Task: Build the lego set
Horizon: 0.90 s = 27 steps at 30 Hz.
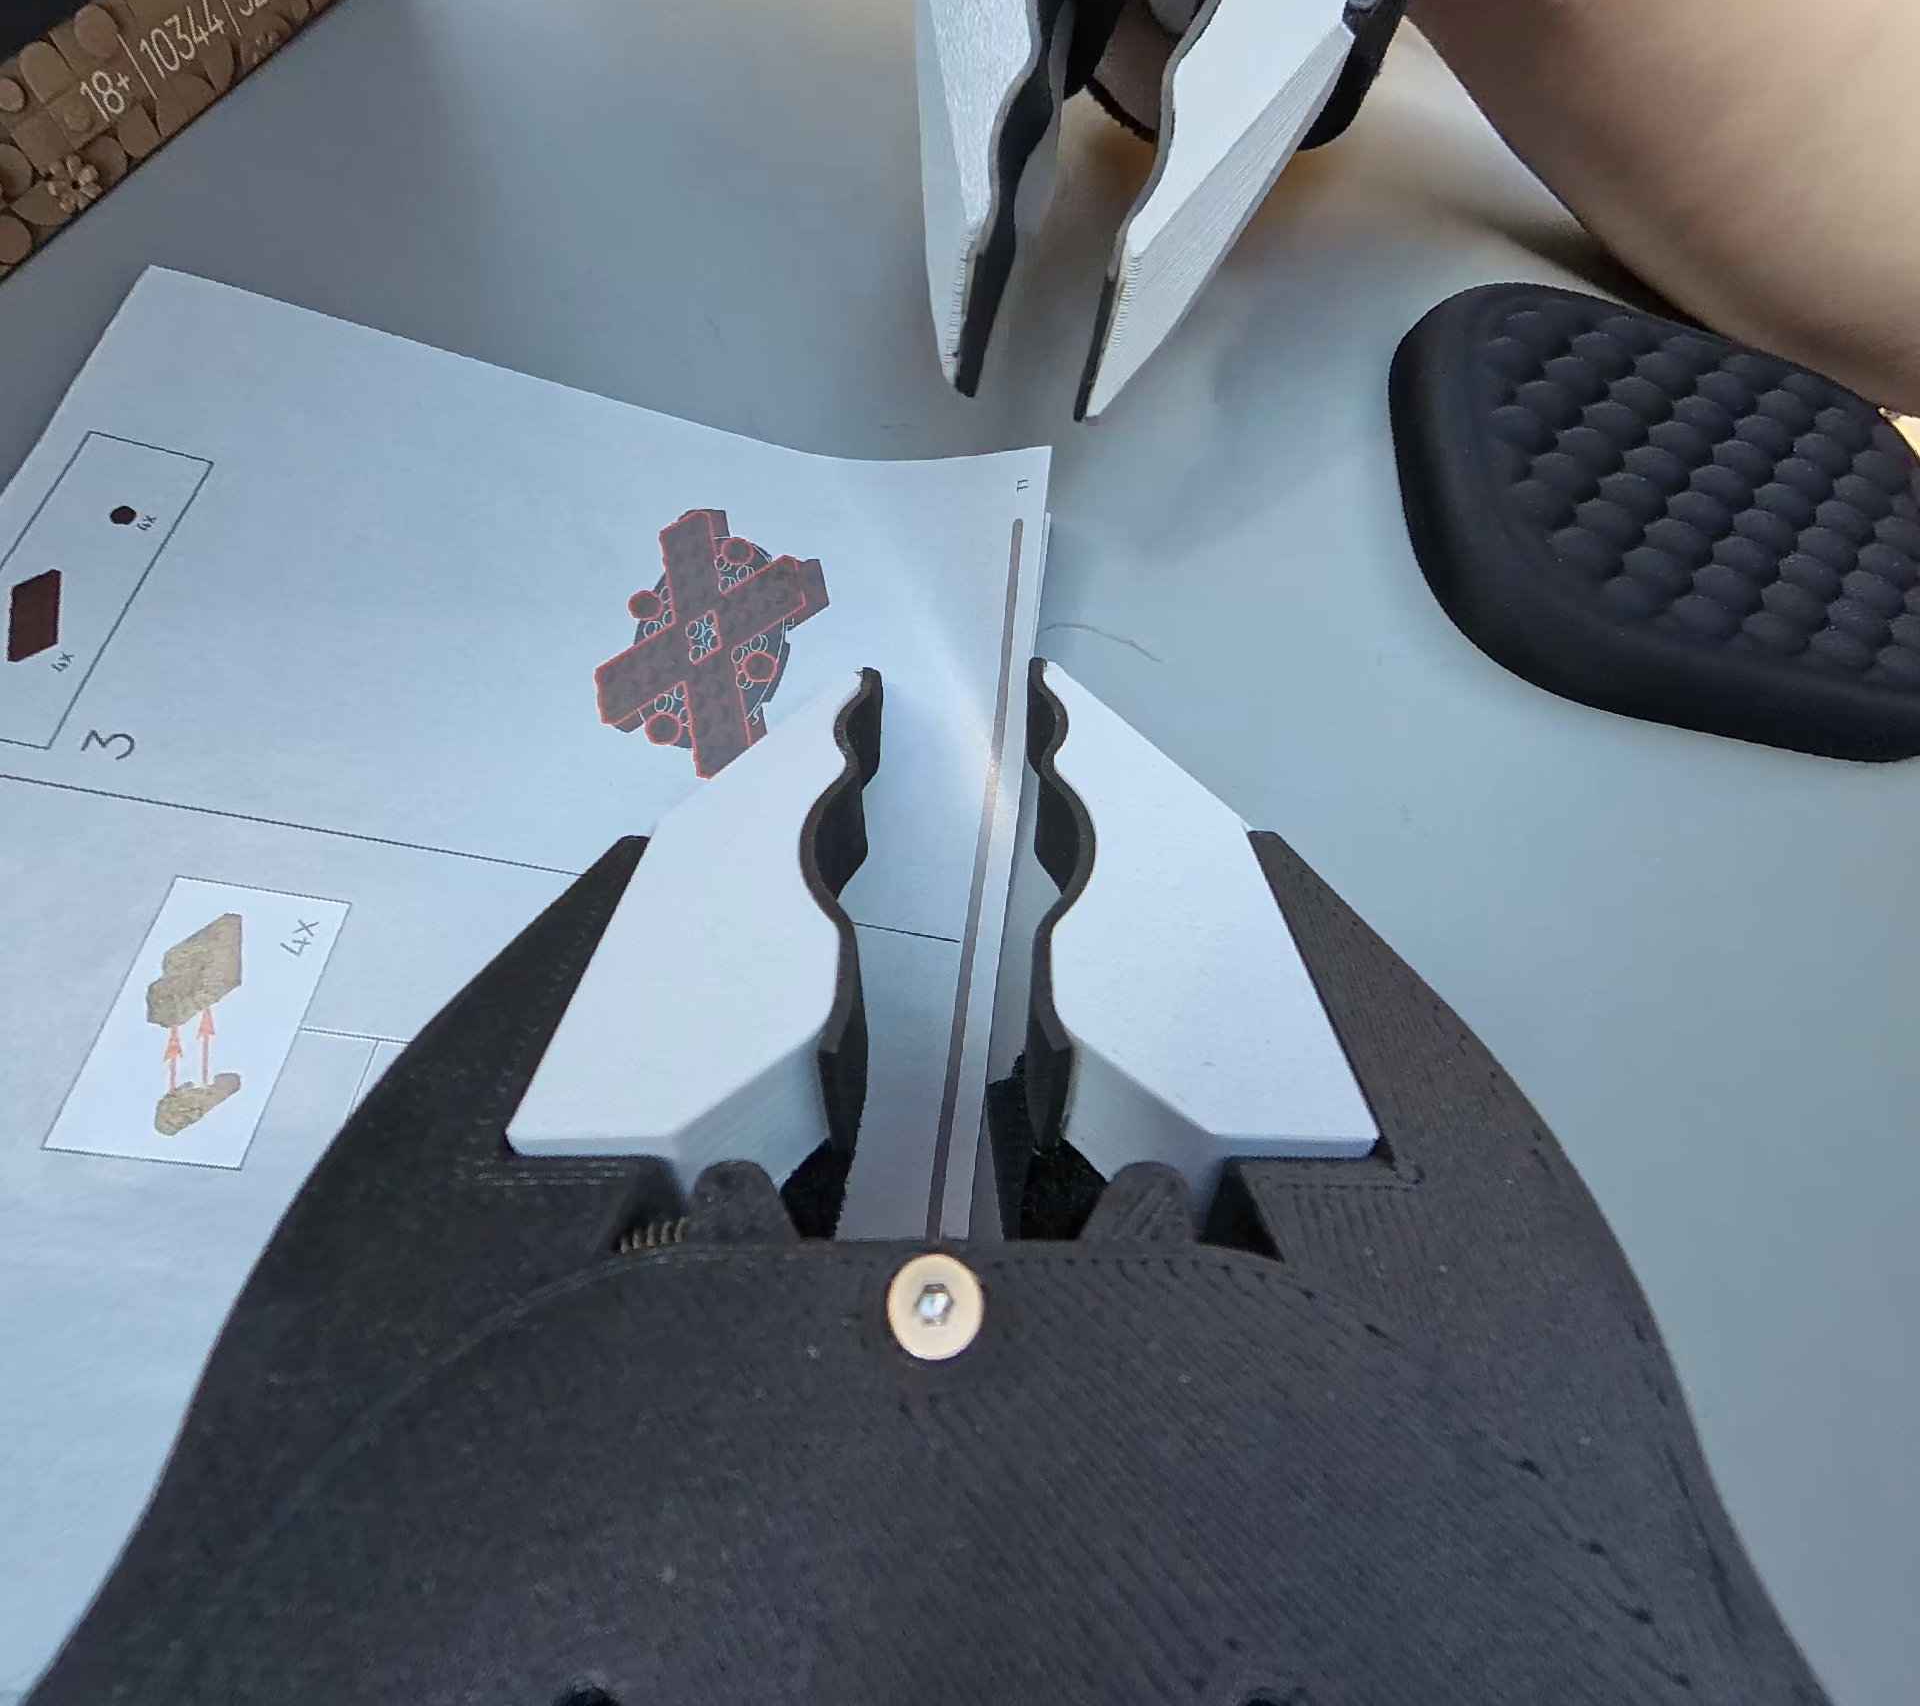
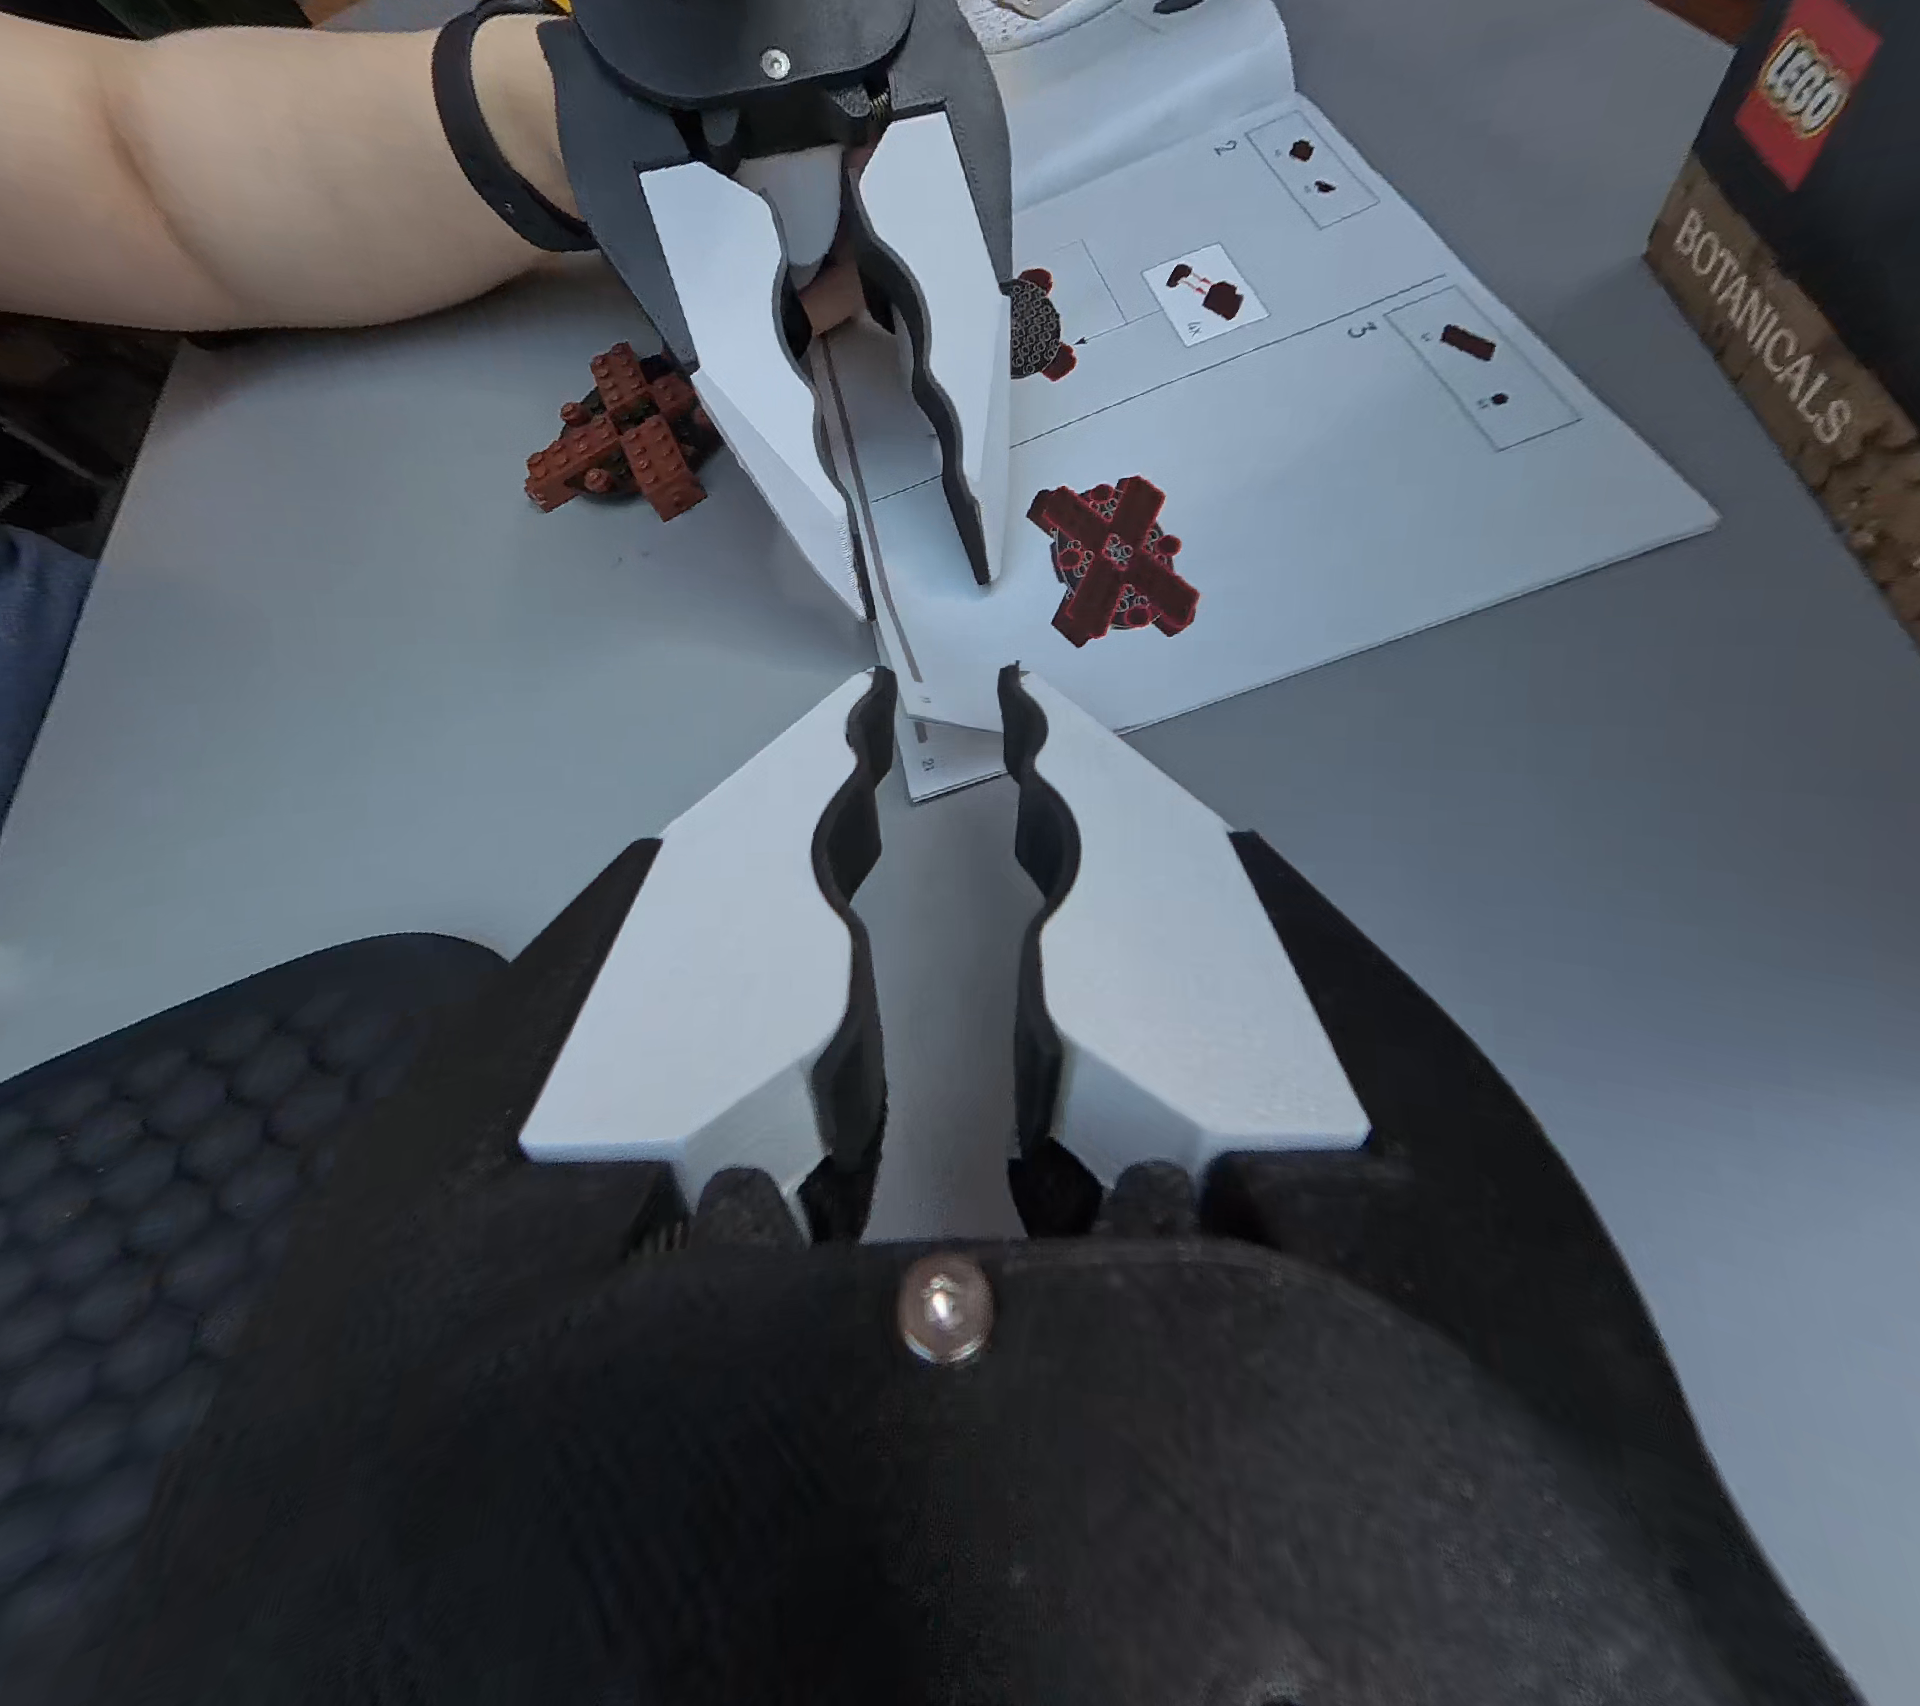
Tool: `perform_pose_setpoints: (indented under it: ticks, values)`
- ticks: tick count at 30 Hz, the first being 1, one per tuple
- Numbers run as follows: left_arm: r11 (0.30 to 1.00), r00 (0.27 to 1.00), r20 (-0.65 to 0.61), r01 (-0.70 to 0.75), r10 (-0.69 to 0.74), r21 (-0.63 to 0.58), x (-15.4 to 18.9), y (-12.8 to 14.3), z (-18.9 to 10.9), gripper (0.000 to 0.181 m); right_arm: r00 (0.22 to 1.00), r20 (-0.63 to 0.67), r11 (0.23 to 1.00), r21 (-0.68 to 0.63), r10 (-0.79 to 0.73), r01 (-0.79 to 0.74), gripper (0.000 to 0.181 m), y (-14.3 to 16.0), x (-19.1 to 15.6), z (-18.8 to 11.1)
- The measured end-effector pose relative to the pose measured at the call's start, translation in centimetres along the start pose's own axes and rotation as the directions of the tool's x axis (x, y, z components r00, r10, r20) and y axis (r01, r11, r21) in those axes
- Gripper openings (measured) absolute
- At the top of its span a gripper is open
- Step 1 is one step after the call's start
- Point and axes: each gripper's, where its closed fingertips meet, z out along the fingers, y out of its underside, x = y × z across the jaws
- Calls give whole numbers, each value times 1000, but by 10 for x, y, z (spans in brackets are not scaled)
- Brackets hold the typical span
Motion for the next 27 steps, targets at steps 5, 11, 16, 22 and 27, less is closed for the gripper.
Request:
perform_pose_setpoints:
  ticks: [5, 11, 16, 22, 27]
  values:
    - [1000, 1000, 2, -2, 2, -1, 0, 0, 0, 26, 998, -23, 999, -11, -51, 51, 20, 0, 0, 2]
    - [1000, 1000, 2, -3, 3, -1, 0, 0, 0, 26, 996, -48, 996, -57, -71, 69, 20, 7, 3, 9]
    - [1000, 1000, 3, -7, 7, -2, 0, 0, 0, 26, 998, -48, 998, -55, -36, 33, 20, 8, 5, 10]
    - [1000, 1000, 2, -4, 4, -1, 0, 0, 0, 26, 997, -22, 997, -33, -69, 68, 20, 3, -2, 9]
    - [1000, 1000, 2, -4, 4, -1, 0, 0, 0, 26, 997, -26, 996, -48, -72, 70, 20, 6, -1, 11]
